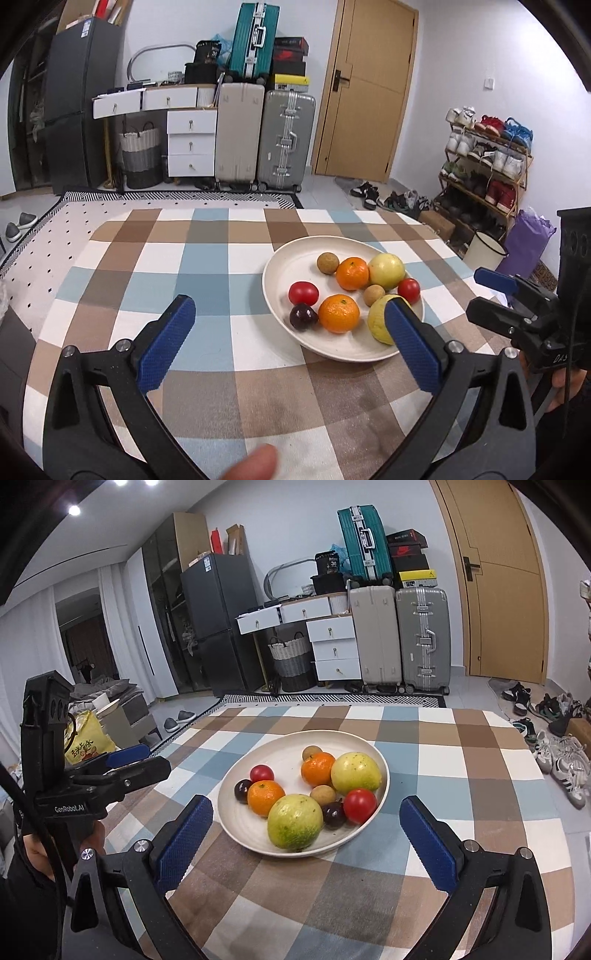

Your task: Organize fruits

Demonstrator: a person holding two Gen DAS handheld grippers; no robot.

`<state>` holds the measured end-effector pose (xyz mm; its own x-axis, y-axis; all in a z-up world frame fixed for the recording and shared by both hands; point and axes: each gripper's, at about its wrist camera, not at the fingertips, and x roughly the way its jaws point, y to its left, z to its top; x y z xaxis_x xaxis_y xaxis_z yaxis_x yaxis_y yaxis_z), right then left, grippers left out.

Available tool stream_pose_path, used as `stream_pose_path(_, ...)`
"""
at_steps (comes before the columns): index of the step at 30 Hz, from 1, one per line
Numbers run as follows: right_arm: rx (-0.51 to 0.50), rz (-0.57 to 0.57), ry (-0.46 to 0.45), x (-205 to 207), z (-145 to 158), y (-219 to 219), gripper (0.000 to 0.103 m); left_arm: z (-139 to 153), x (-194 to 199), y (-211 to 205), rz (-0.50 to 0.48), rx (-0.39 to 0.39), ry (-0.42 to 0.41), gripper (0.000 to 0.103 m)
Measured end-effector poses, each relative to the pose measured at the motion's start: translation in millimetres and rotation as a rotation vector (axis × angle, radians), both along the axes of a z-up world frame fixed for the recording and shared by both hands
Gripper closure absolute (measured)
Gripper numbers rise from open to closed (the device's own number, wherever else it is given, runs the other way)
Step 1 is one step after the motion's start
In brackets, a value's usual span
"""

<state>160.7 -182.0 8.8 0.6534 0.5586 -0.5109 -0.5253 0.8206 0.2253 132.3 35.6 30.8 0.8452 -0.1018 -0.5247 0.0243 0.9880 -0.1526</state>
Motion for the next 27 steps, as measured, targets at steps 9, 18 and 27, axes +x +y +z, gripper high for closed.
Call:
stream_pose_path(9, 0.002, 0.020, -0.057, -26.0, 0.3, -5.6, 0.000, -8.9, -24.0, -9.2, -0.016, 0.008, -0.008, 0.001)
stream_pose_path(18, 0.016, 0.012, -0.141, -41.4, 2.7, -9.9, 0.000, -14.5, -34.8, -19.7, -0.036, 0.017, -0.076, 0.001)
stream_pose_path(27, 0.012, -0.001, -0.168, -42.2, 2.4, -12.1, 0.000, -20.2, -34.0, -23.7, -0.037, 0.040, -0.092, 0.001)
